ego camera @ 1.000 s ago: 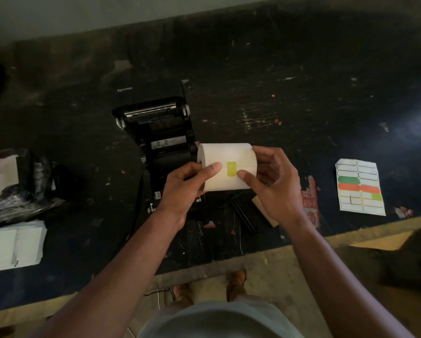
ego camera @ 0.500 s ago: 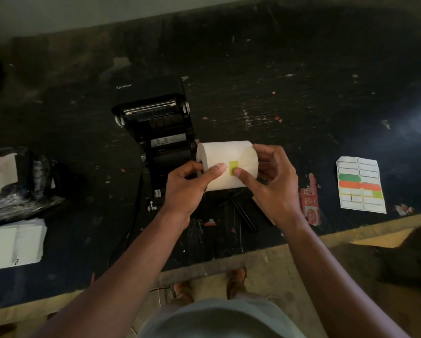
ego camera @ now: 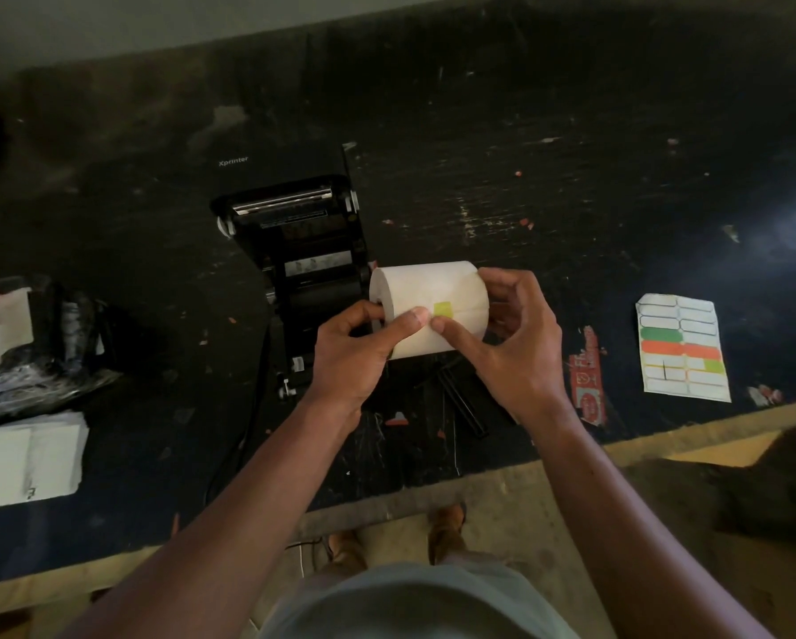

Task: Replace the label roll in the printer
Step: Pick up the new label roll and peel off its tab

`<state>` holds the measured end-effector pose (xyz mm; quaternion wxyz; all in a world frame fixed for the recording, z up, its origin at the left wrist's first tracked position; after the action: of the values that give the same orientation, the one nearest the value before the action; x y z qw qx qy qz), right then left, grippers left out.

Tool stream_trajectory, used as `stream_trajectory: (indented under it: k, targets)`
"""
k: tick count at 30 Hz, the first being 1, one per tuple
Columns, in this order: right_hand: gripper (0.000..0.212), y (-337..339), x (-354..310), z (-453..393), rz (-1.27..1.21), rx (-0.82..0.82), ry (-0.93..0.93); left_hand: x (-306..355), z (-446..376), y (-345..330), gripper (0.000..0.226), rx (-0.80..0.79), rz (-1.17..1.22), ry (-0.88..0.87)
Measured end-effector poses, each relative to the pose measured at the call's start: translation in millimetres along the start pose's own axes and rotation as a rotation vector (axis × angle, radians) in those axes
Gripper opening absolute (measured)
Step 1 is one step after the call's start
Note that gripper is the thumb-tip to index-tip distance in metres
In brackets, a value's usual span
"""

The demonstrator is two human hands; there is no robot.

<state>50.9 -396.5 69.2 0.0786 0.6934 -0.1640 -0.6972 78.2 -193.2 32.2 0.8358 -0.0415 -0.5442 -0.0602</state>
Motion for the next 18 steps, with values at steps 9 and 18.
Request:
stream_trajectory:
  k: [9, 18]
  targets:
    - [0.065, -1, 2, 2, 0.012, -0.012, 0.015, 3, -1, 1, 0.036, 0.011, -0.016, -0.017]
    - [0.036, -4, -23, 6, 0.378, -0.108, 0.226, 6, -5, 1, 0.018, -0.003, 0.050, 0.001]
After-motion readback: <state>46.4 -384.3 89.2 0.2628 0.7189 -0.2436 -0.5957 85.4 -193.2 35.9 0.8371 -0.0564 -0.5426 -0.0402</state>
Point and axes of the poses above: each hand's wrist, its own z-axis away from the middle knuckle, its own y-axis out of the back of the hand, x = y × z, the point moved 7 cm from there along -z, towards the middle knuckle, and after that the axes turned 10 degrees about -x, right-handed, at the moved point
